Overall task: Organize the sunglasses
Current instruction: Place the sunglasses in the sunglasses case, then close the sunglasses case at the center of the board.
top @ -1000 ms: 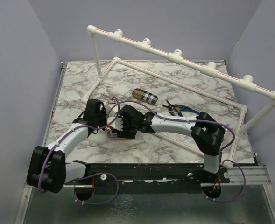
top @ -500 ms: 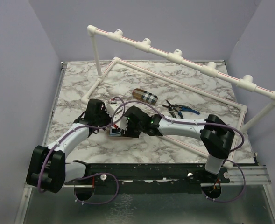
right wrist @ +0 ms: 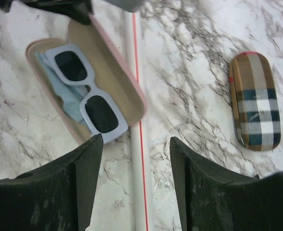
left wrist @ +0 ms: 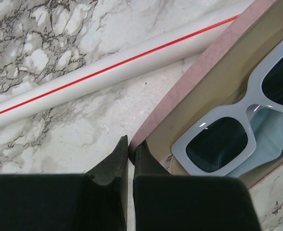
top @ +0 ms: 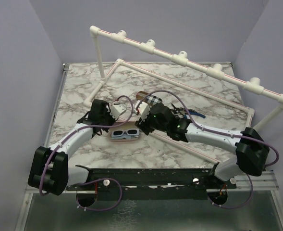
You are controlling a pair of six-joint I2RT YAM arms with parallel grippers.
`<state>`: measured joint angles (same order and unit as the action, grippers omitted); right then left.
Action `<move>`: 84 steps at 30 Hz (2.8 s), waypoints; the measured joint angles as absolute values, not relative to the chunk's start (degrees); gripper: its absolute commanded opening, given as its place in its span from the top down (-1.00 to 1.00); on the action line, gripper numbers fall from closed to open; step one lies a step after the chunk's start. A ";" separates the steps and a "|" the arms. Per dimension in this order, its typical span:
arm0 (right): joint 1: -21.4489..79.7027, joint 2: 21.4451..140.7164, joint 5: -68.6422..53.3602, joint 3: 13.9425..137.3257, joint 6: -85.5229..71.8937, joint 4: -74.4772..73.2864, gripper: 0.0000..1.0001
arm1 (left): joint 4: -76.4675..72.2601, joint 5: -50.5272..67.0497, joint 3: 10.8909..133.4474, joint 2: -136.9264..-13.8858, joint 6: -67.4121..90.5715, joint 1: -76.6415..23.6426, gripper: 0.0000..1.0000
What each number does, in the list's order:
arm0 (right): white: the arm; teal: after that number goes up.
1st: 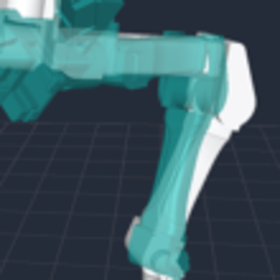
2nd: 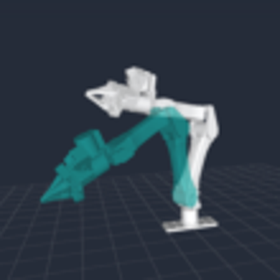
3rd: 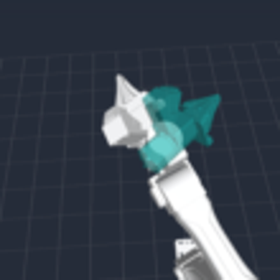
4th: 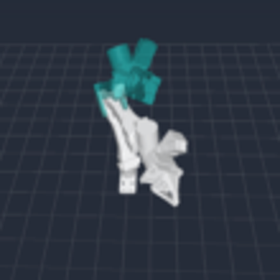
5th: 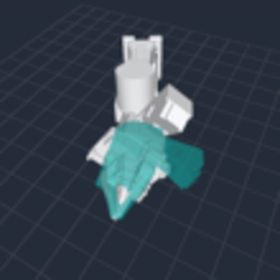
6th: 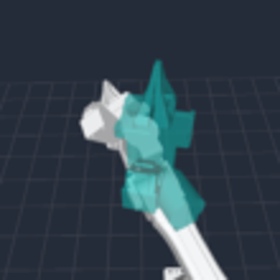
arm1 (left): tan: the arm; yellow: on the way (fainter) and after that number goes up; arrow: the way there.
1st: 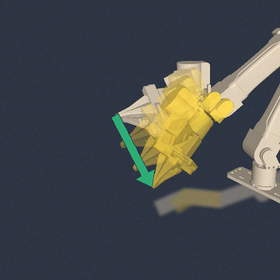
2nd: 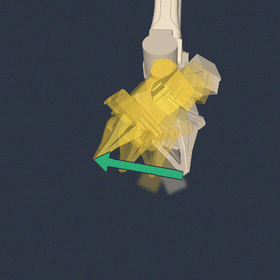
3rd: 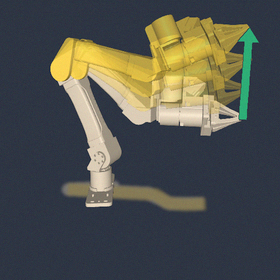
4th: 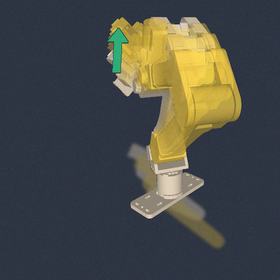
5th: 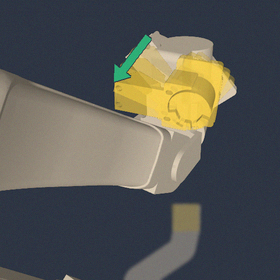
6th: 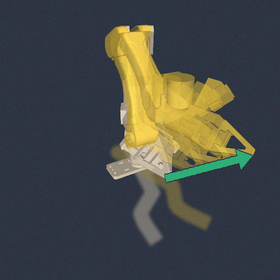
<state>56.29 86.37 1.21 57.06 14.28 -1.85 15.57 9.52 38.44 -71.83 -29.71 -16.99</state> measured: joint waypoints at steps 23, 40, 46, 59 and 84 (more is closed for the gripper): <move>53.60 80.29 8.03 42.06 -17.98 13.74 -0.01 | 17.82 5.48 40.64 -71.42 -33.21 -18.11 1.00; 54.39 87.48 3.42 39.88 -30.57 18.06 0.14 | 10.94 -1.98 21.69 -47.37 -30.63 -29.21 1.00; 56.18 84.79 4.01 38.63 -33.91 16.75 0.24 | 6.92 -4.84 20.40 -48.01 -29.39 -31.64 1.00; 57.04 88.14 10.46 40.25 -35.99 12.23 0.27 | 0.95 -7.14 18.50 -48.93 -28.16 -33.19 1.00; 58.46 94.83 9.80 44.25 -33.54 13.41 0.39 | 0.32 -7.09 17.82 -49.01 -27.68 -33.50 1.00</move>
